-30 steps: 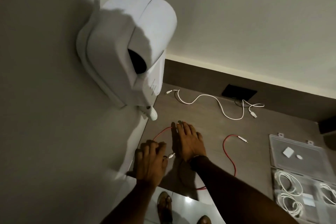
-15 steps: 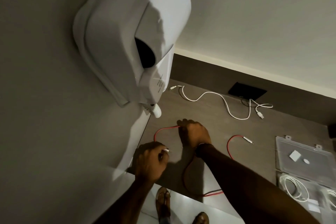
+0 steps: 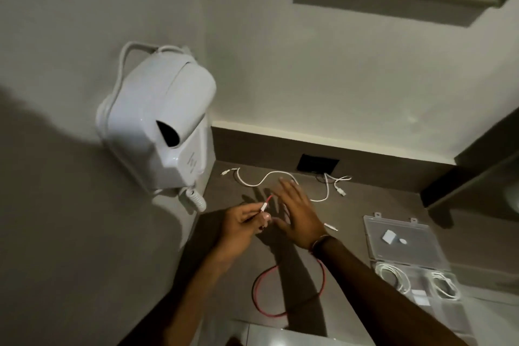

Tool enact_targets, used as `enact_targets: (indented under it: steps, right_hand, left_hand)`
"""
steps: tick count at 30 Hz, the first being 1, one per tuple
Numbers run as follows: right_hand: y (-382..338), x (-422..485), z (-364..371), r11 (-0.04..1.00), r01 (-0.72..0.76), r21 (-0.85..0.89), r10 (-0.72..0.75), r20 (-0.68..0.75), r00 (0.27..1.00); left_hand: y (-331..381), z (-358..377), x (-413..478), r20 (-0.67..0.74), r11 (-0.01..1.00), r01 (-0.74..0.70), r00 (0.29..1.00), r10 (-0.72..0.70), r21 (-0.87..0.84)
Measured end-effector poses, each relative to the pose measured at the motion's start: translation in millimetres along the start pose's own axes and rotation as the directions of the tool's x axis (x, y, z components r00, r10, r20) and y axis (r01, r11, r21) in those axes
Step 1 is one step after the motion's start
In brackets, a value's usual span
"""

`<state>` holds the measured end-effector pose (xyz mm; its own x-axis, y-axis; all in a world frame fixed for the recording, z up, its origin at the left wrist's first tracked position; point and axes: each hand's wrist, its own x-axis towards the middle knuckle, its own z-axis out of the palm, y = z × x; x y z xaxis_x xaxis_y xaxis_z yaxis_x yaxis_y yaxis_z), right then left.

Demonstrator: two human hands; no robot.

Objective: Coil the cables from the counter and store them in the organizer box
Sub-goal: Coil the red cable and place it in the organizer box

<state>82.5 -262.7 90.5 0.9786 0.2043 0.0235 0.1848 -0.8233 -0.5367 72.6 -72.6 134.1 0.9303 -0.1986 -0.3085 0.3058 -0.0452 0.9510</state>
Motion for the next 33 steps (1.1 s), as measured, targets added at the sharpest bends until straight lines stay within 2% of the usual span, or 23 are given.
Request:
enact_targets:
  steps: [3, 5, 7, 9, 12, 14, 16, 18, 19, 20, 23, 25, 27, 28, 29, 30, 31, 32, 33]
  right_hand:
    - [-2.0, -7.2, -30.7, 0.965, 0.04, 0.261, -0.027, -0.053, 0.998]
    - [-0.7, -13.6, -48.4, 0.921, -0.021, 0.39, 0.029, -0.014, 0.999]
    - [0.8, -19.6, -61.2, 0.876, -0.06, 0.478, 0.051, 0.033, 0.998]
    - [-1.8, -23.3, -70.5, 0.861, -0.077, 0.503, 0.065, 0.04, 0.997]
    - [-9.1, -28.1, -79.3, 0.784, -0.084, 0.615, 0.135, -0.037, 0.99]
    - [-15.7, -33.6, -79.0, 0.71, -0.075, 0.7, 0.192, -0.09, 0.977]
    - [-25.6, -41.1, -75.8, 0.671, -0.082, 0.737, 0.228, -0.1, 0.969]
    - [-38.8, -50.0, -70.1, 0.712, -0.081, 0.698, 0.191, -0.082, 0.978]
    - [-45.2, -53.8, -66.8, 0.752, -0.069, 0.655, 0.154, -0.073, 0.985]
    - [-50.7, -57.9, -64.4, 0.798, -0.066, 0.6, 0.125, -0.058, 0.99]
    - [-61.9, -70.7, -70.0, 0.931, -0.082, 0.355, 0.088, -0.001, 0.996]
    - [-67.9, -75.1, -82.5, 0.987, -0.014, 0.159, 0.006, 0.056, 0.998]
    - [-73.6, -75.7, -94.5, 0.998, 0.07, -0.009, -0.069, 0.091, 0.993]
    - [-76.6, -75.0, -99.6, 0.995, 0.088, -0.036, -0.085, 0.093, 0.992]
    - [-78.9, -74.3, -104.8, 0.995, 0.093, -0.03, -0.09, 0.09, 0.992]
    - [-81.2, -73.2, -111.3, 0.995, 0.095, -0.01, -0.094, 0.09, 0.992]
    - [-83.6, -72.0, -119.1, 0.995, 0.104, 0.004, -0.104, 0.087, 0.991]
    - [-84.2, -69.3, -127.5, 0.993, 0.121, -0.002, -0.12, 0.067, 0.99]
    - [-82.1, -64.6, -136.0, 0.99, 0.139, -0.016, -0.139, 0.028, 0.99]
  left_hand:
    - [22.4, 4.1, -5.3, 0.067, 1.0, -0.022, 0.998, 0.022, 0.004]
    - [32.5, 3.2, -10.9, 0.089, 0.986, -0.044, 0.996, 0.029, 0.163]
    - [36.7, 2.9, -17.8, 0.152, 0.921, -0.098, 0.987, 0.043, 0.377]
    - [39.8, 5.4, -24.9, 0.225, 0.905, -0.09, 0.974, -0.006, 0.416]
    - [44.9, 13.3, -35.2, 0.293, 0.977, 0.044, 0.95, -0.104, 0.207]
    - [48.5, 17.6, -39.7, 0.283, 0.988, 0.142, 0.952, -0.117, -0.068]
    - [53.4, 22.1, -40.7, 0.254, 0.902, 0.185, 0.963, -0.088, -0.39]
    - [57.5, 27.2, -36.7, 0.202, 0.753, 0.177, 0.978, -0.059, -0.634]
    - [59.2, 29.1, -33.7, 0.159, 0.711, 0.132, 0.987, -0.028, -0.691]
    - [61.1, 31.1, -30.6, 0.108, 0.725, 0.064, 0.994, 0.014, -0.685]
    - [61.9, 32.7, -22.0, -0.035, 0.868, -0.114, 0.993, 0.111, -0.483]
    - [61.3, 31.0, -17.2, -0.045, 0.89, -0.113, 0.994, 0.104, -0.441]
    - [60.6, 33.9, -13.2, -0.038, 0.902, -0.083, 0.997, 0.074, -0.423]
    - [59.9, 35.5, -13.4, -0.063, 0.934, -0.114, 0.993, 0.098, -0.34]
    - [57.5, 36.1, -13.8, -0.097, 0.968, -0.181, 0.981, 0.166, -0.174]
    - [54.3, 35.7, -14.8, -0.099, 0.962, -0.267, 0.957, 0.272, 0.061]
    - [50.1, 34.4, -16.6, -0.049, 0.884, -0.348, 0.923, 0.381, 0.313]
    - [47.7, 33.2, -19.6, 0.029, 0.776, -0.395, 0.898, 0.439, 0.492]
    - [45.1, 32.9, -21.1, 0.092, 0.711, -0.419, 0.888, 0.451, 0.565]
